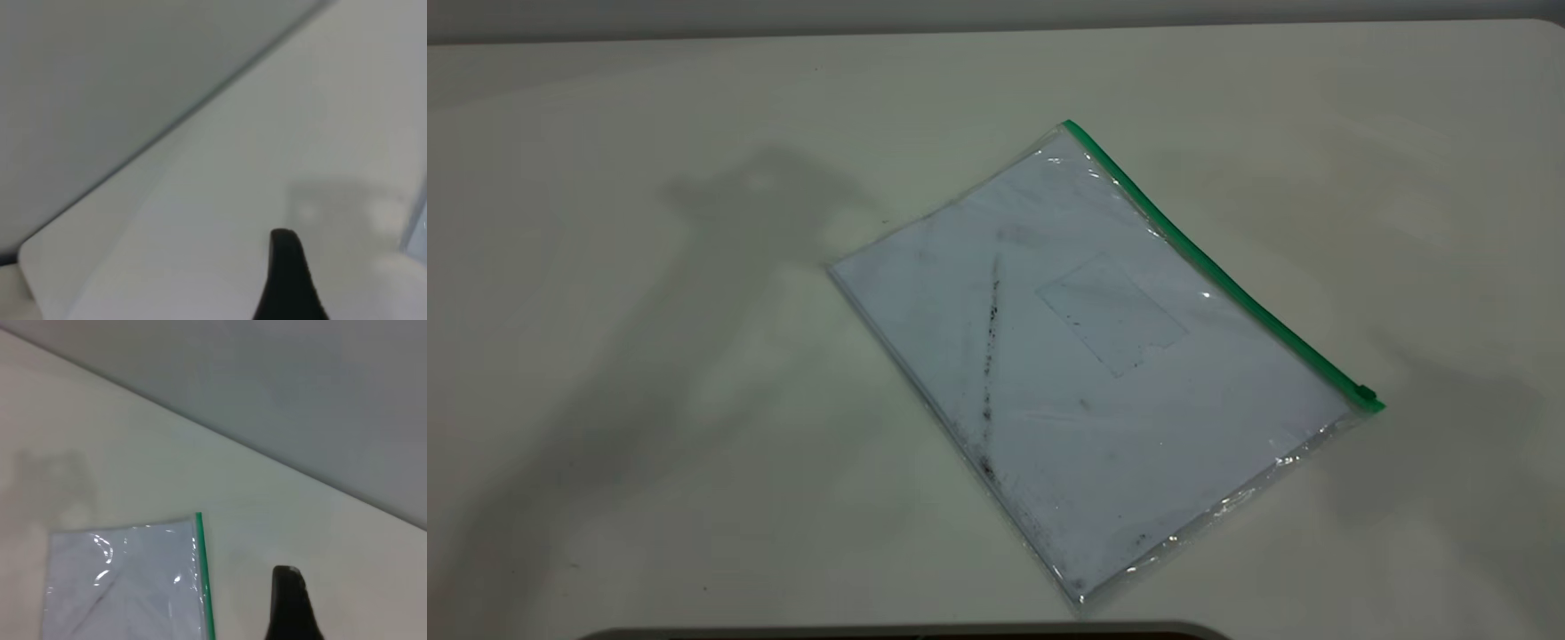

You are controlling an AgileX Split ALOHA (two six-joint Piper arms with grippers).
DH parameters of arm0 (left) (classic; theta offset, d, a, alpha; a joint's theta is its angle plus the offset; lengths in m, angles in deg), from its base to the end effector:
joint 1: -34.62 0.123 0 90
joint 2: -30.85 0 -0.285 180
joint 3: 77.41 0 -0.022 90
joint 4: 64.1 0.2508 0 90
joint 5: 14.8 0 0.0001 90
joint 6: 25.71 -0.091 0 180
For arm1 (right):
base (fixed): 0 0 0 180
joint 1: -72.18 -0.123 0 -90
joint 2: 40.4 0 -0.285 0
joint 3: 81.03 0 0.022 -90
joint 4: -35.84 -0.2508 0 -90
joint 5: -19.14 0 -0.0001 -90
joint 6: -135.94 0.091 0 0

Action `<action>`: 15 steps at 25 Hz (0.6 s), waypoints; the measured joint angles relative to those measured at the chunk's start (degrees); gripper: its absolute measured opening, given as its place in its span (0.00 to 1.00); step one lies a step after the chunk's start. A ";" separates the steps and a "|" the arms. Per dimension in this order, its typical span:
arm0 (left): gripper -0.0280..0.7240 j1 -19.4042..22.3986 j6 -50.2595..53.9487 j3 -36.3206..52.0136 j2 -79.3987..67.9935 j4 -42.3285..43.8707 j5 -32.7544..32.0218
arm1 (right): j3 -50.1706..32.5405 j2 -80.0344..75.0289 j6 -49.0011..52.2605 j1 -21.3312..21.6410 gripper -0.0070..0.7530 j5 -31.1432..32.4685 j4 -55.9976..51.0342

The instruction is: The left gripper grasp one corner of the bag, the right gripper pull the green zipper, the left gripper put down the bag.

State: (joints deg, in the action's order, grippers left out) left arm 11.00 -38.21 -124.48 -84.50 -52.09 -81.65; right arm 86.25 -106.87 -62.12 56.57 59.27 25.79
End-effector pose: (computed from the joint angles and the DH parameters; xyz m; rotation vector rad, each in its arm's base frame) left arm 0.3829 -0.1484 0.4309 0.7282 2.2224 0.1713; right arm 0.1972 0.0657 0.4092 -0.5333 2.0063 0.1732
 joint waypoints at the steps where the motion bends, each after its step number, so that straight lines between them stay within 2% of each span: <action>1: 0.82 0.00 1.53 0.00 1.30 0.38 0.00 | 0.00 2.35 0.32 0.00 0.70 1.64 0.02; 7: 0.82 0.00 10.79 2.71 11.59 0.70 -0.05 | 0.00 14.97 1.42 0.00 0.70 12.91 0.21; 10: 0.82 0.00 12.50 10.43 19.42 0.43 -0.05 | 0.03 21.27 1.99 0.00 0.70 17.18 0.21; 15: 0.82 0.00 15.85 29.23 34.86 0.33 -0.05 | 0.25 31.50 3.09 0.00 0.70 24.81 0.21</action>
State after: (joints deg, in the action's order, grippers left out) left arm 11.00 -22.35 -95.26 -49.64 -51.77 -81.70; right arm 86.50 -75.38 -59.03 56.57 84.08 26.00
